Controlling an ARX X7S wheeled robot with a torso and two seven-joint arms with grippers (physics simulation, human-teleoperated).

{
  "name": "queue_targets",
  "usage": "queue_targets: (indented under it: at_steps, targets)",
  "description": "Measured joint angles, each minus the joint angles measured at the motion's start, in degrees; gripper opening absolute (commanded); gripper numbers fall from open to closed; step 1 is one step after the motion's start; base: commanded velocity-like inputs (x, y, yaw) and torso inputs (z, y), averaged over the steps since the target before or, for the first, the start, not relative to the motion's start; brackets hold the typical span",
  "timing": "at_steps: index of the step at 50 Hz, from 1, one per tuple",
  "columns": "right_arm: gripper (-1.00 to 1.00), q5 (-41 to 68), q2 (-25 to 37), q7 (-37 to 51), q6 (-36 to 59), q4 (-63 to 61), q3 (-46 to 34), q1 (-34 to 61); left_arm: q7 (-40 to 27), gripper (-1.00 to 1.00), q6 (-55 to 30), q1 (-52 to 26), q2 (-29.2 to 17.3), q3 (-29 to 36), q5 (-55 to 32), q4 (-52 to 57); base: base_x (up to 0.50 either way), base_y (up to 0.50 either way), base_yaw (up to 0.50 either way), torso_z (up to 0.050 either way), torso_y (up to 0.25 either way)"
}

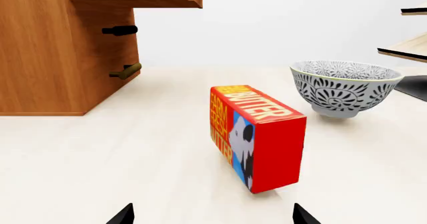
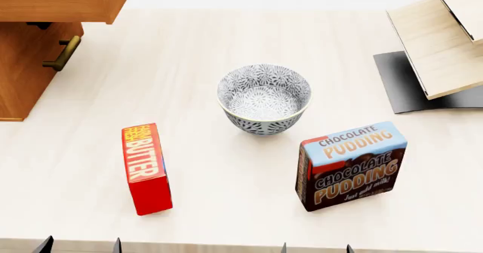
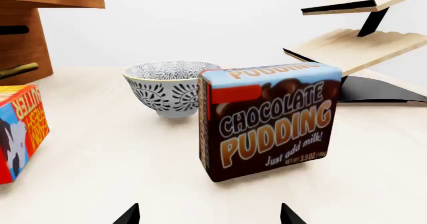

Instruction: Close the top drawer of the cabinet.

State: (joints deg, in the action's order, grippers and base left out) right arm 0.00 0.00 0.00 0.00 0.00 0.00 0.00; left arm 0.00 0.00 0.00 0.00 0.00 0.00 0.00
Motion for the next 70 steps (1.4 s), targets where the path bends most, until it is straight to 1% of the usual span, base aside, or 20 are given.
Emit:
queue_targets:
  at_steps: [19, 59, 70]
  targets:
    - [1.0, 0.51, 2.6, 2.0, -0.65, -2.38, -3.61, -2.8, -2.83, 1.0, 2.32, 3.03, -2.12, 3.01, -1.33, 2.72, 0.0, 0.0, 0.0, 0.001, 0.0]
    - [1.0, 2.45, 5.53, 5.74, -0.2, -2.65, -7.8, -2.75, -6.08, 1.0, 2.56, 3.12, -5.8, 6.7, -4.87, 3.07, 0.0, 0.0, 0.0, 0.05, 0.0]
    - [1.0, 3.01, 6.08, 6.88, 1.01, -2.78, -8.41, -2.15, -7.63, 1.0, 0.97, 2.25, -6.32, 7.09, -5.16, 2.75, 0.0, 0.0, 0.0, 0.001, 0.0]
